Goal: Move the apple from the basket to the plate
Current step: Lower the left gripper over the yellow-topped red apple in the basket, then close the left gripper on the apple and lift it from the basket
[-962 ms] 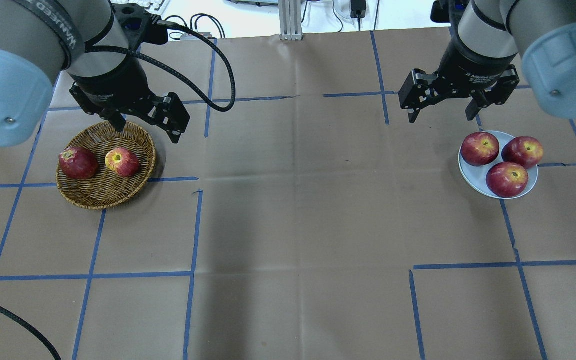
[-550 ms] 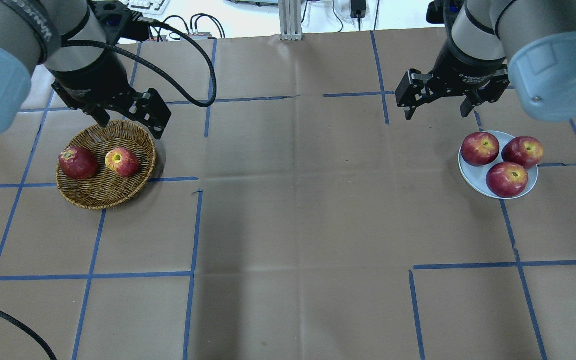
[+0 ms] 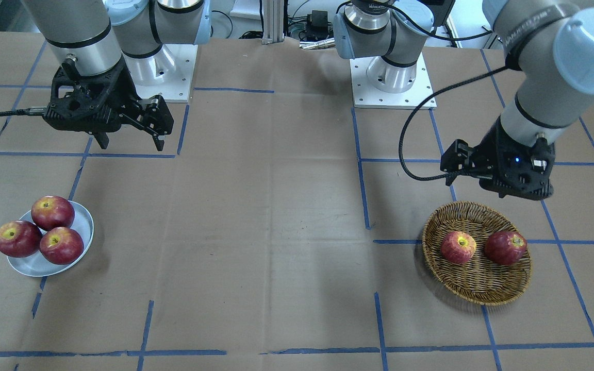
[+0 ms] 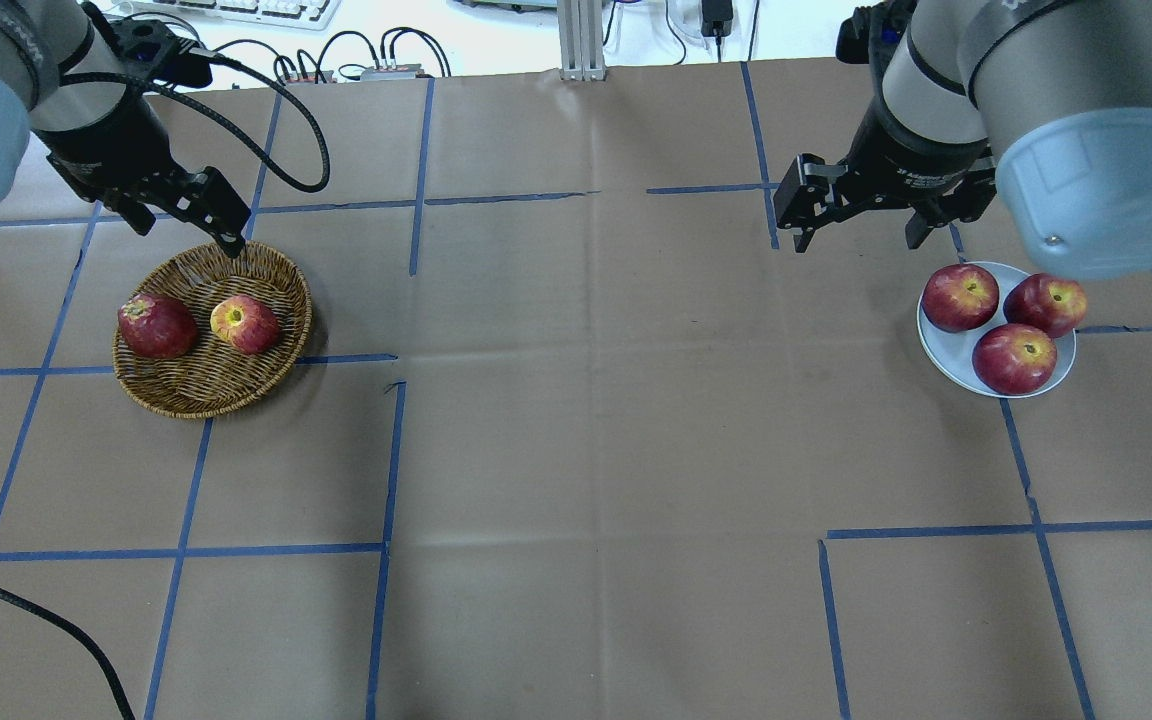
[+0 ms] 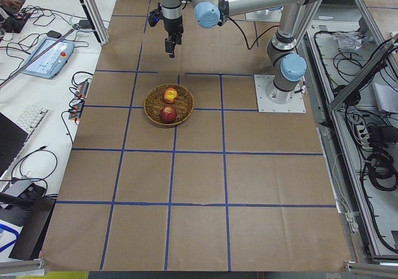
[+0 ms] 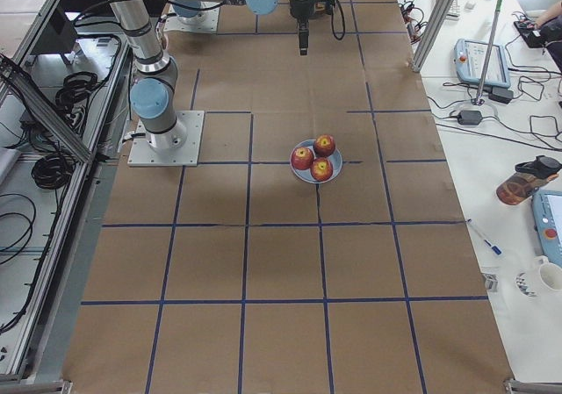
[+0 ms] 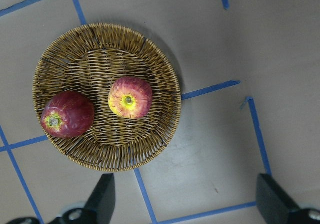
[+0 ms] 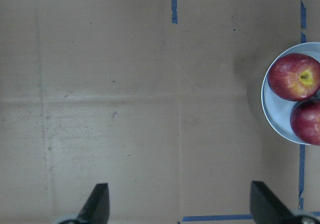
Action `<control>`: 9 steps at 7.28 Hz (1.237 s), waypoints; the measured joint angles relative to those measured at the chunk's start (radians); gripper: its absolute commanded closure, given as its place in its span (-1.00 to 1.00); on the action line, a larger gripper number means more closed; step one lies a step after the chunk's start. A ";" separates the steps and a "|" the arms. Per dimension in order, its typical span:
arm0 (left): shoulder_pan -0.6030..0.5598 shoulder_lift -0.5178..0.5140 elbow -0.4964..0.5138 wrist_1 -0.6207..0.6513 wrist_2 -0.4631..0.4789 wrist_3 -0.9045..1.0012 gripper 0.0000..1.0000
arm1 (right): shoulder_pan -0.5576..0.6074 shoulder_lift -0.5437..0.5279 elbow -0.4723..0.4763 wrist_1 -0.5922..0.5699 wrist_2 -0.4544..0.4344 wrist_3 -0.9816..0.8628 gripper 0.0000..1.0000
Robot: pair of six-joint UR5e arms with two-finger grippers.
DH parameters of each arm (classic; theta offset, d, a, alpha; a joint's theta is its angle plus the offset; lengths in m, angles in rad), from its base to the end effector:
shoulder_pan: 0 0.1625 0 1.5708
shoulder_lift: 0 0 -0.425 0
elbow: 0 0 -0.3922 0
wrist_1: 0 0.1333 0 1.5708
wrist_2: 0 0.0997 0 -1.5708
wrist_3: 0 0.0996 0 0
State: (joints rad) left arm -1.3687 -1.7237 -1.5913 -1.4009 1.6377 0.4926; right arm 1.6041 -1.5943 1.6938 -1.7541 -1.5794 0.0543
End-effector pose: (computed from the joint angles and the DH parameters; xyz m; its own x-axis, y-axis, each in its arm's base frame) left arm -0.0136 -0.5646 0.4151 -0.9562 0.2870 -0.0572 0.2854 0.9578 0.0347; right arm 0.1486 -0.4833 0.4575 -0.9998 0.0215 0.0040 0.0211 0.9962 -0.0840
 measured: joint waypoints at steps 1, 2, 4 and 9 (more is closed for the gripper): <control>0.019 -0.043 -0.017 0.083 -0.001 0.034 -0.97 | 0.001 -0.001 0.001 0.001 -0.004 0.001 -1.00; 0.033 -0.080 -0.054 0.189 -0.001 0.069 -0.96 | 0.001 0.000 0.000 0.001 -0.006 0.001 -1.00; 0.076 -0.125 -0.134 0.306 -0.025 0.155 -0.97 | 0.000 0.002 0.003 0.002 -0.007 0.001 -1.00; 0.099 -0.227 -0.208 0.410 -0.073 0.267 -0.97 | -0.004 0.040 -0.002 0.002 0.002 0.002 -1.00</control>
State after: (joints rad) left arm -1.2700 -1.9507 -1.7995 -0.9914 1.5645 0.7601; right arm 1.6003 -1.5542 1.6919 -1.7521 -1.5773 0.0565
